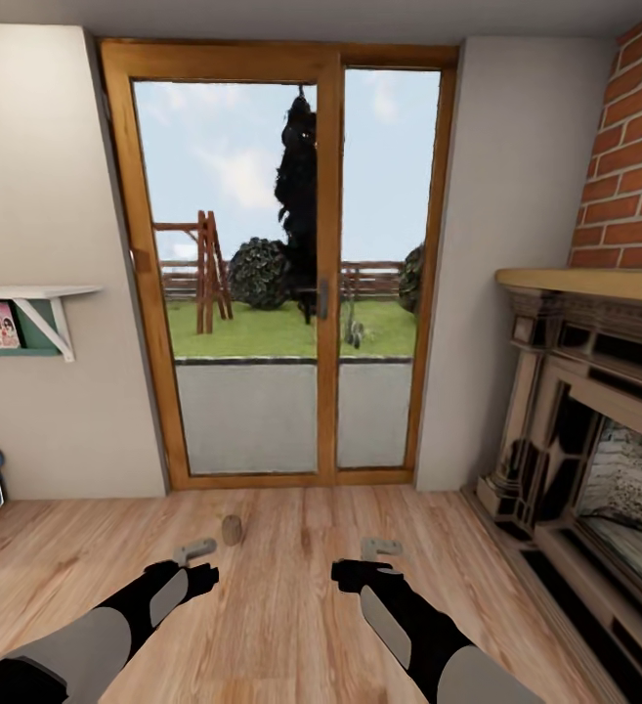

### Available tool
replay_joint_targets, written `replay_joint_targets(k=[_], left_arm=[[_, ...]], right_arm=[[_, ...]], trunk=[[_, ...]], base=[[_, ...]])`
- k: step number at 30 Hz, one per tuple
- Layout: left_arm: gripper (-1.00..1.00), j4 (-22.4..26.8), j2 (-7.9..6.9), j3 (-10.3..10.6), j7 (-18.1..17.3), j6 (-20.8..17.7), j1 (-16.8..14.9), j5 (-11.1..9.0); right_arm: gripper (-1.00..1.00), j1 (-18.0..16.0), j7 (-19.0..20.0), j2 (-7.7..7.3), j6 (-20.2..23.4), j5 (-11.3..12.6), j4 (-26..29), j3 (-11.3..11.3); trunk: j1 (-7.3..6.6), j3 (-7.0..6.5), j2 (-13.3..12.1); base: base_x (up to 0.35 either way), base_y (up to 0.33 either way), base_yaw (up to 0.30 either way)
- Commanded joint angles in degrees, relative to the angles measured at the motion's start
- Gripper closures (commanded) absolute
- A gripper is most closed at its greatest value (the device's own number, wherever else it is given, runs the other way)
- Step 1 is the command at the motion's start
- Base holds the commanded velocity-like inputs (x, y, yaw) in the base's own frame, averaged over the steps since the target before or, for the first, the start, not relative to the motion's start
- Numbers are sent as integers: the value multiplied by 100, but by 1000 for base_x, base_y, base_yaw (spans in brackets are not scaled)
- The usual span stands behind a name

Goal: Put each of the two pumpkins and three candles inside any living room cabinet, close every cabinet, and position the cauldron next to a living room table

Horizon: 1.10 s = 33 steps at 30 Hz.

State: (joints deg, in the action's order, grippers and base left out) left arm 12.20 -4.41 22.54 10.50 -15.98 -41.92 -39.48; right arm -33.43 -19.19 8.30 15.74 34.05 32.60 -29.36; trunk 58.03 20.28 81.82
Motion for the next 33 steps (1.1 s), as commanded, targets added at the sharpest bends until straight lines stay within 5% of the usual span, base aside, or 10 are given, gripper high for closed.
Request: replay_joint_targets(k=[1,33], left_arm=[[-100,19,-6,48,40,-28,-1,-60],[-100,12,-1,48,40,-35,-1,-57]], right_arm=[[-100,-6,-50,-4,17,43,9,-33],[-100,-6,-50,-4,16,44,9,-35]], trunk=[[4,7,4],[4,7,4]], base=[[323,98,0],[321,108,0]])
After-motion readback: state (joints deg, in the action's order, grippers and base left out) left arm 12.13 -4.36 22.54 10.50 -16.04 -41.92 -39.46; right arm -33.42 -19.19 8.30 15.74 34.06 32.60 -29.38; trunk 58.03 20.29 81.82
